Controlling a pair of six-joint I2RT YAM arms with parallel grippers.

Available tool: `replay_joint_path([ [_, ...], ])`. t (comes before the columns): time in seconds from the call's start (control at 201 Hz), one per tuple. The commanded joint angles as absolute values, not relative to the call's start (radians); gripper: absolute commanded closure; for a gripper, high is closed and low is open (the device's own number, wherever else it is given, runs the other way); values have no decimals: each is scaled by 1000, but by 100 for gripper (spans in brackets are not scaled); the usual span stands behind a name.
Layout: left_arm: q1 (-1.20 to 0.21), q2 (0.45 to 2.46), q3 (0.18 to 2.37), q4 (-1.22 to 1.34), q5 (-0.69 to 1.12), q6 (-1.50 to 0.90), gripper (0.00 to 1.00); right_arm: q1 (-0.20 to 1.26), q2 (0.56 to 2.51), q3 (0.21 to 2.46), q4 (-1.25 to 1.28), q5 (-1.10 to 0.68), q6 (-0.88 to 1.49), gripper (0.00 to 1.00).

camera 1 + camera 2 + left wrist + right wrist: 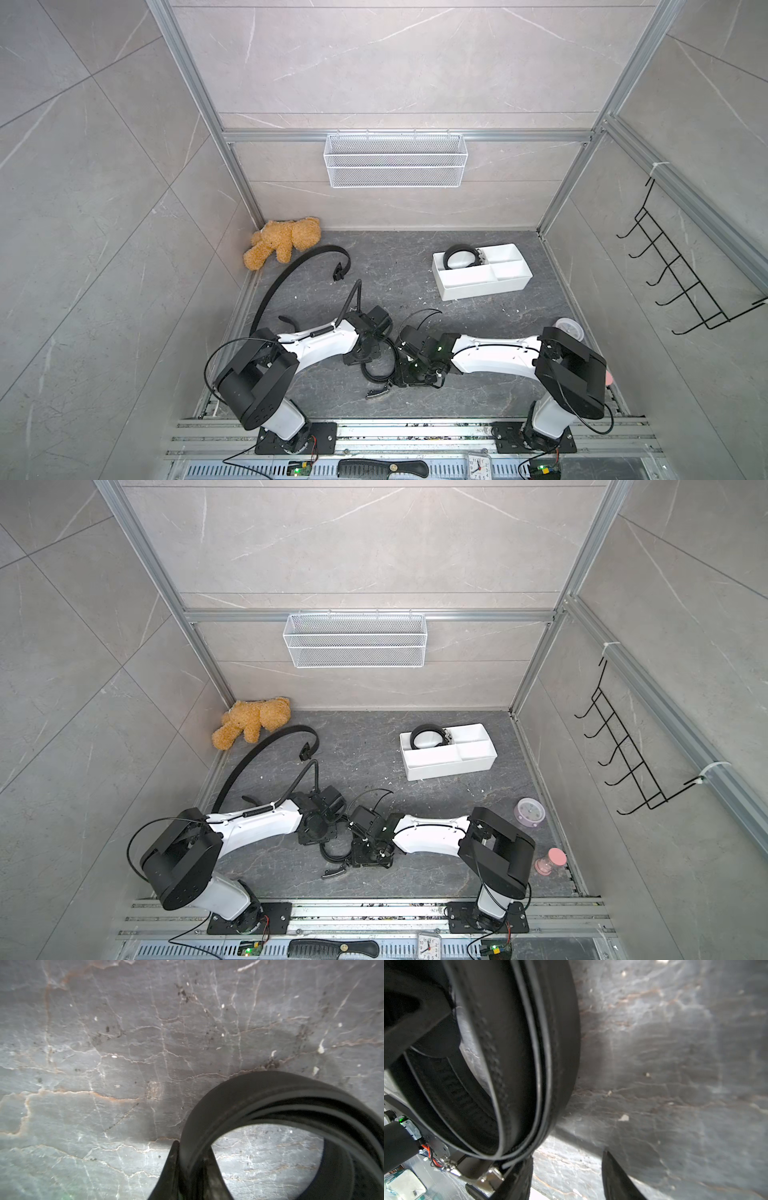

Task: Place the belts into the storage roll
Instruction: Roll the belt at the center of the board, then pick up the belt from the center of the board.

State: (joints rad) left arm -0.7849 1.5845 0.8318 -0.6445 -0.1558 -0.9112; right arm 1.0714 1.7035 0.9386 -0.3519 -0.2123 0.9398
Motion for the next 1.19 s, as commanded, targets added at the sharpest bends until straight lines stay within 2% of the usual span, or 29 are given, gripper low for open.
replay_joint_path([
  [0.0,-811,1798,798,-398,73,-890,100,1069,1697,934,-377,-163,951,45],
  [0.254,-853,1903,879,-325,140,-967,100,1017,1597,823,-406,-141,932,45],
  [0.592,-894,1867,880,-353,136,-984,100,1009,1552,826,-373,-117,916,45],
  [0.856,-888,1832,846,-349,116,-1008,100,1052,1504,883,-380,-22,1014,30],
  [1.03,-888,1829,838,-346,118,-1011,100,1144,1582,944,-367,59,1179,26],
  [1.189,-888,1817,832,-352,115,-1005,100,1155,1620,934,-329,92,1243,24],
])
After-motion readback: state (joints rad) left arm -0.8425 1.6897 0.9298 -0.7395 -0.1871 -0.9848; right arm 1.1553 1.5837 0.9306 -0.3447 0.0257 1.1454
